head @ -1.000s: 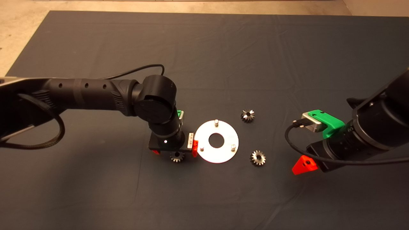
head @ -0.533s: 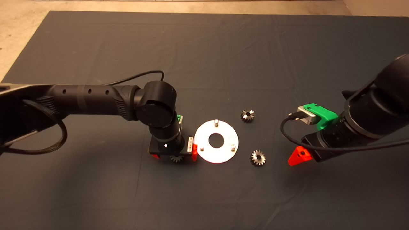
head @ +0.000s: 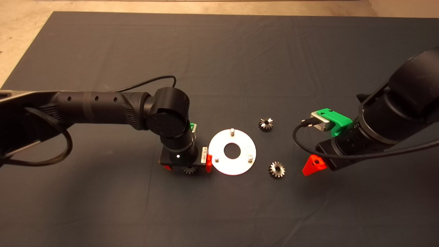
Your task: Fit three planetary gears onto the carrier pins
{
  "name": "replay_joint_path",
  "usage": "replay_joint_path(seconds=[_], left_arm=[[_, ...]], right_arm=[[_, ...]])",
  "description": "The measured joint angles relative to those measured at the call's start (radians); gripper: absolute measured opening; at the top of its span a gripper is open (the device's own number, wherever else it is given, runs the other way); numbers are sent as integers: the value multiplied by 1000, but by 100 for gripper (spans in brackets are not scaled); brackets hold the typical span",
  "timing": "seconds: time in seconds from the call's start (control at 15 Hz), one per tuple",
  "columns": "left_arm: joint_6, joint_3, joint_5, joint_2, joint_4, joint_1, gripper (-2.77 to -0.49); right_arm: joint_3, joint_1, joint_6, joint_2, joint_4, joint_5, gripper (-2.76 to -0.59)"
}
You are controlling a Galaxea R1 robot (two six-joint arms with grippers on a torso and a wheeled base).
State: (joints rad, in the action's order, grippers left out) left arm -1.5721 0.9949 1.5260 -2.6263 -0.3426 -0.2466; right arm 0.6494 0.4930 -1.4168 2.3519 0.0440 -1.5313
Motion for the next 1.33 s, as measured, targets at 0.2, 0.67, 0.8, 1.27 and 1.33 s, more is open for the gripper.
replay_joint_path(seconds=[0.2,0.67,0.8,1.27,1.33], left_arm=[[4,0,0,0,-18,0,-52],[8,0,0,-1,-30,0,-75],[8,0,0,-1,-32,0,-83],[8,-4,0,-1,-34,0,-109],[8,-6,0,-1,-36,0,-117]], right_arm=[[2,0,3,4,0,0,-60],[3,0,3,6,0,0,-60],[3,0,3,6,0,0,-60],[16,0,9,8,0,0,-60],[25,-2,16,9,0,1,-60]])
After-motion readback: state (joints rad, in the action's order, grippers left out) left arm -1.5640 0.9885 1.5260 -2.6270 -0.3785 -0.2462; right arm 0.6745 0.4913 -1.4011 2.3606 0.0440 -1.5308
